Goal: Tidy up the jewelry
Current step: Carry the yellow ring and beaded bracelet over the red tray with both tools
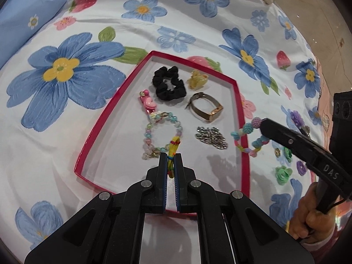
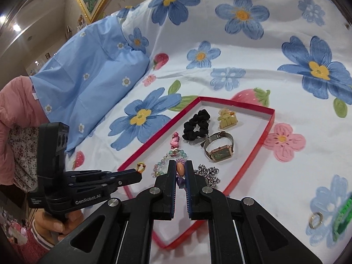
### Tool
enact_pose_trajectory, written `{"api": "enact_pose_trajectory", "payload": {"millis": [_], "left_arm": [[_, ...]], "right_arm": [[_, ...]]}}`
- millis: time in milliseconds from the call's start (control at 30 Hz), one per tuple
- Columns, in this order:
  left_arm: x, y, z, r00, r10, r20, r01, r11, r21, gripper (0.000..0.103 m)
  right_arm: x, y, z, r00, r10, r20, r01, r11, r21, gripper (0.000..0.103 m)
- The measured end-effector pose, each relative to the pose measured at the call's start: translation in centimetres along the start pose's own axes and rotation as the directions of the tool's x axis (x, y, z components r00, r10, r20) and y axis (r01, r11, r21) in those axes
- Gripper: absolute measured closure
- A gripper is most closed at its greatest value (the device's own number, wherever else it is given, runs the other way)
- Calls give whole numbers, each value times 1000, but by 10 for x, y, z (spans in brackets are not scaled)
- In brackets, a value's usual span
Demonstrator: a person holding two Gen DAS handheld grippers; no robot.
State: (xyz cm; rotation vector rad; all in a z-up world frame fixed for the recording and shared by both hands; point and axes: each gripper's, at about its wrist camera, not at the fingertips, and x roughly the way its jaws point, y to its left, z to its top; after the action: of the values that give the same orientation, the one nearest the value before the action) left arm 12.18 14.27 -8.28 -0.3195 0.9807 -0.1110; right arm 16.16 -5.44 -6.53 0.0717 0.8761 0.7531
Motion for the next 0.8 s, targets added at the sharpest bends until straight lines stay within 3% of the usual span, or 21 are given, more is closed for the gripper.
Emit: {"api": "enact_pose_trajectory", "payload": {"millis": [567,800], "left_arm": [[36,19,-3,997,35,-74,-38,999,-35,98],[37,20,-3,996,38,-79,-41,998,-39,90]], "right_arm": [[60,-6,-24,984,-5,-181,2,1000,-13,96],[66,-2,-26,977,-30,-211,19,998,-53,95]]}}
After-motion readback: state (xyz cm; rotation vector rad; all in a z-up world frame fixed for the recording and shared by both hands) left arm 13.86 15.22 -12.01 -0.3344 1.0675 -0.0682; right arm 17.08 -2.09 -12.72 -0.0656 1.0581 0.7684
